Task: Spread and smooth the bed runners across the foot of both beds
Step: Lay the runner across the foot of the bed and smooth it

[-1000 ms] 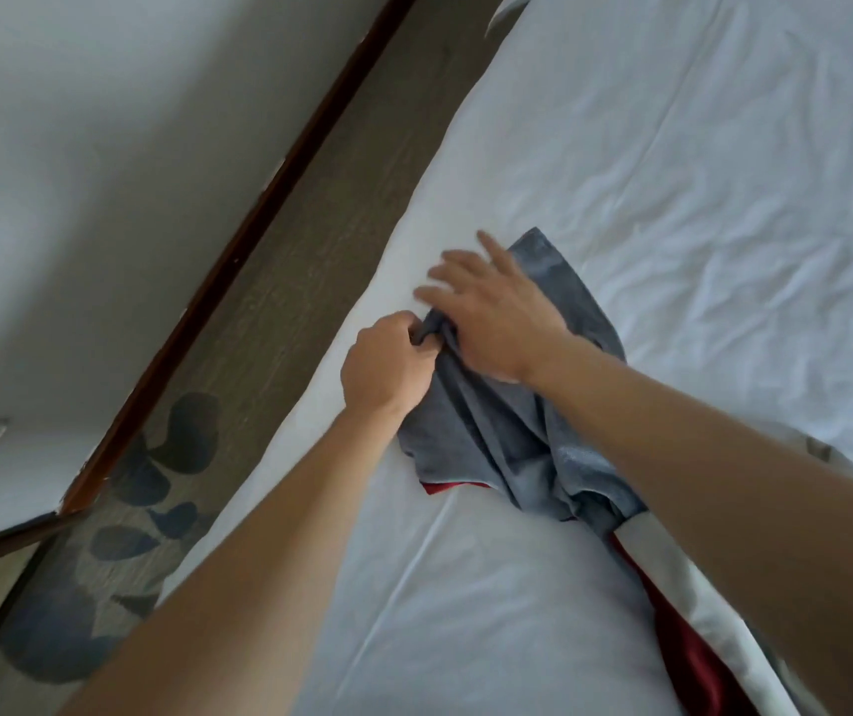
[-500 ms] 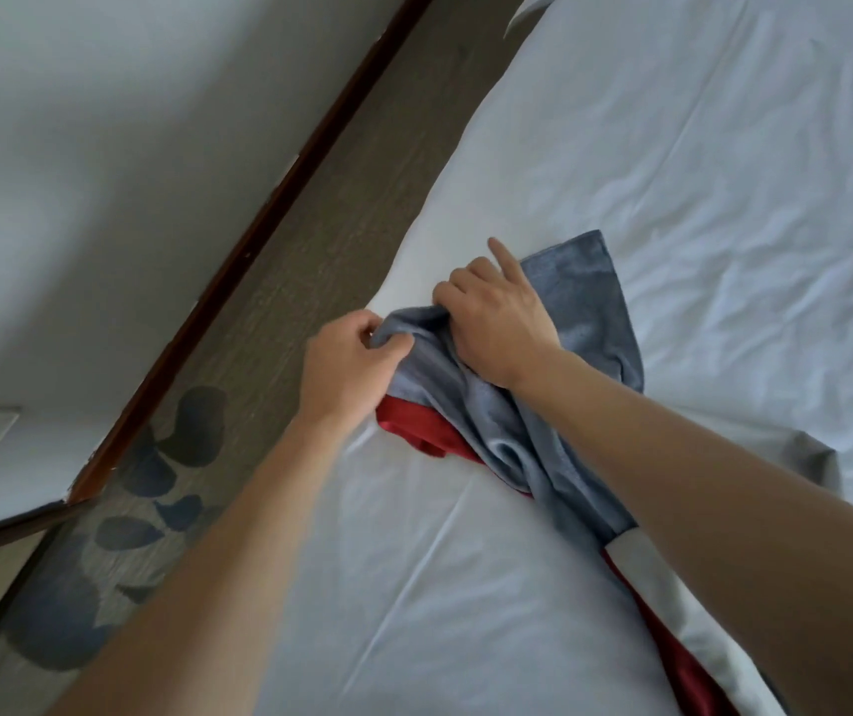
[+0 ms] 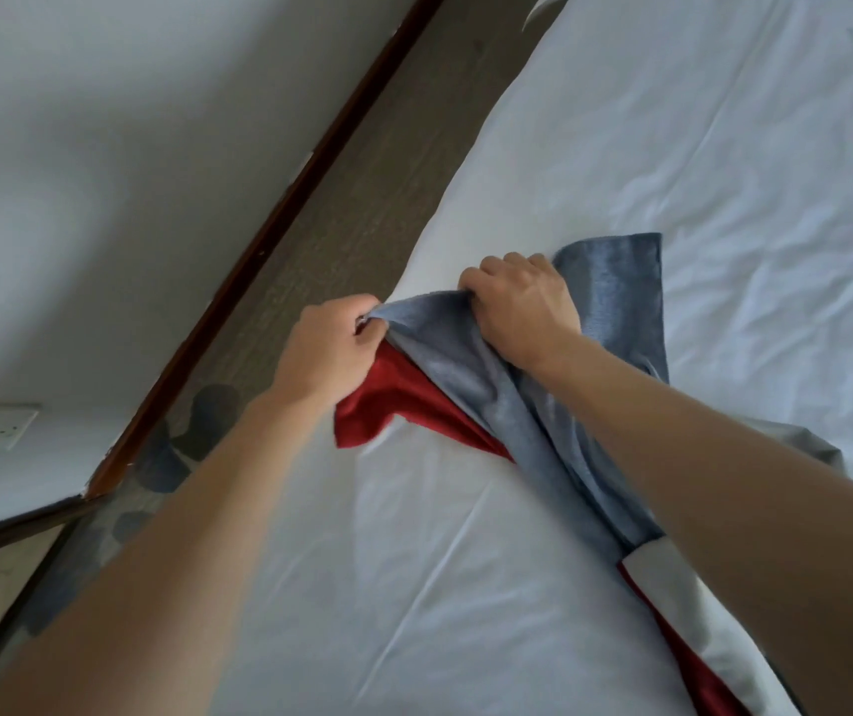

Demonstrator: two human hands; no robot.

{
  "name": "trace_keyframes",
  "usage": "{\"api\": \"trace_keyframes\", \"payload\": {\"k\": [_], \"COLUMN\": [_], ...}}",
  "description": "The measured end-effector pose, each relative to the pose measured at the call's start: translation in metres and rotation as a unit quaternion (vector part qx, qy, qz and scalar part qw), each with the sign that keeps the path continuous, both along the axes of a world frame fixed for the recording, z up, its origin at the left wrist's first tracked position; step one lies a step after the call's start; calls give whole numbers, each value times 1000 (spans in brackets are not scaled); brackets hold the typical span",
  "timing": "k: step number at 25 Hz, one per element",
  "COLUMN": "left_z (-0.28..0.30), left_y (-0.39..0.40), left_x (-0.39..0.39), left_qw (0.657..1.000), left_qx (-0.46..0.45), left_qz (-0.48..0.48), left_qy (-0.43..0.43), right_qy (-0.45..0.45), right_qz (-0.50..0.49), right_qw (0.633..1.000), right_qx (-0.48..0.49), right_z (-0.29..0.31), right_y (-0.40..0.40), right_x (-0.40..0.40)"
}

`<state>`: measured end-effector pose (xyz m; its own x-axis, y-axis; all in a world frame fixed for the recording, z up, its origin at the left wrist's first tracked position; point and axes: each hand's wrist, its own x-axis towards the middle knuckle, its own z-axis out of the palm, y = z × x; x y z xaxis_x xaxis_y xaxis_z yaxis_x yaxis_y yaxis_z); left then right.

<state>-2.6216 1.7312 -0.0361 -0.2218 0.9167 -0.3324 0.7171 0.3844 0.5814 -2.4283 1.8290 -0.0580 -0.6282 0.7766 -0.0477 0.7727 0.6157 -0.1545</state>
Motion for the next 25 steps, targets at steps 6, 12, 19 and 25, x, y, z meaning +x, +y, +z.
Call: {"api": "trace_keyframes", "payload": {"k": [6,12,19,25], "left_z": [-13,-11,10,21], "left_y": [-10,-11,20,26], "left_x": [-6,-44,50,248], "left_qw": [984,969,977,879], "left_qx": [-176,-217,31,100], "left_qz": [2,-12,-84,-463], "left_qy": [39,115,195,57], "right_qy": [-48,-76,28,-5], "right_qz": [-31,-22,-76,-247], "right_qw": [998,996,997,969], "right_qx": [24,41,14,15], "right_z": [-1,-1,24,47], "right_y": [4,38,-4,-106], "right_x": [16,-13,50,224]}}
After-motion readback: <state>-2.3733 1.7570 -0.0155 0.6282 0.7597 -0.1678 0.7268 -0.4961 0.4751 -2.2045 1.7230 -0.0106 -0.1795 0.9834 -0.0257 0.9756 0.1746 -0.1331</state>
